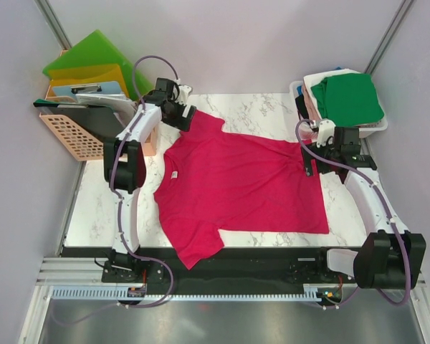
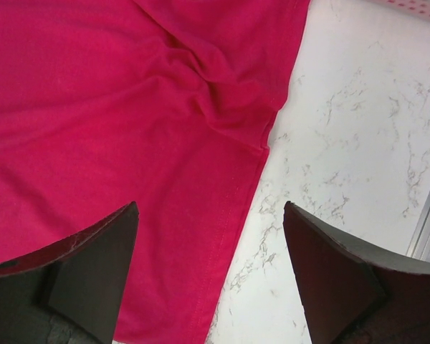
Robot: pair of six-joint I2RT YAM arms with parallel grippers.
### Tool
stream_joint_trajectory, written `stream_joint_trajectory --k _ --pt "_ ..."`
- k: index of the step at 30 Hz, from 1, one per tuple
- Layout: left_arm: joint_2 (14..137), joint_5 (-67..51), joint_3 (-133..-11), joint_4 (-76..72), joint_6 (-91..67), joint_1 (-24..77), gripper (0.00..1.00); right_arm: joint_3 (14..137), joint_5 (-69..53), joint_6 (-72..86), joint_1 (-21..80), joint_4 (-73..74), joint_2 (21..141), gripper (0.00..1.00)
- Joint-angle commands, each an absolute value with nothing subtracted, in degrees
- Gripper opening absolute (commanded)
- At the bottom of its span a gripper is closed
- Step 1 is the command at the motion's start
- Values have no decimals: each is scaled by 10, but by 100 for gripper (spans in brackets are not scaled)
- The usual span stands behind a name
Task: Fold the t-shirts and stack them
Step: Flatten out the tshirt, then grap the side of the flattened tshirt furthest away from the robot with both arms
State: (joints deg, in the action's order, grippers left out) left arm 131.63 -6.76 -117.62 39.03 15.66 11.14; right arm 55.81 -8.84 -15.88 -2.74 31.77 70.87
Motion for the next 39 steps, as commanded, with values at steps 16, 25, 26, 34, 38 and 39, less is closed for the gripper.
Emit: stream_joint_trajectory --k 16,25,26,34,38,39 --pt "1440 -163 -1365 480 131 115 100 498 -93 -164 -27 281 679 90" --pt "1478 -169 -1371 487 126 115 100 492 -117 -163 -27 285 665 90" --pt "1479 -171 -1371 485 126 115 100 491 -117 -163 -27 286 664 90" --pt "1499 -166 -1371 478 122 115 54 489 -114 -166 -27 285 659 91" --pt "1499 -155 -1361 477 121 115 2 487 -119 -166 -26 284 665 91" --pt "1499 -155 -1357 478 123 115 2 487 -121 -166 -26 283 669 91"
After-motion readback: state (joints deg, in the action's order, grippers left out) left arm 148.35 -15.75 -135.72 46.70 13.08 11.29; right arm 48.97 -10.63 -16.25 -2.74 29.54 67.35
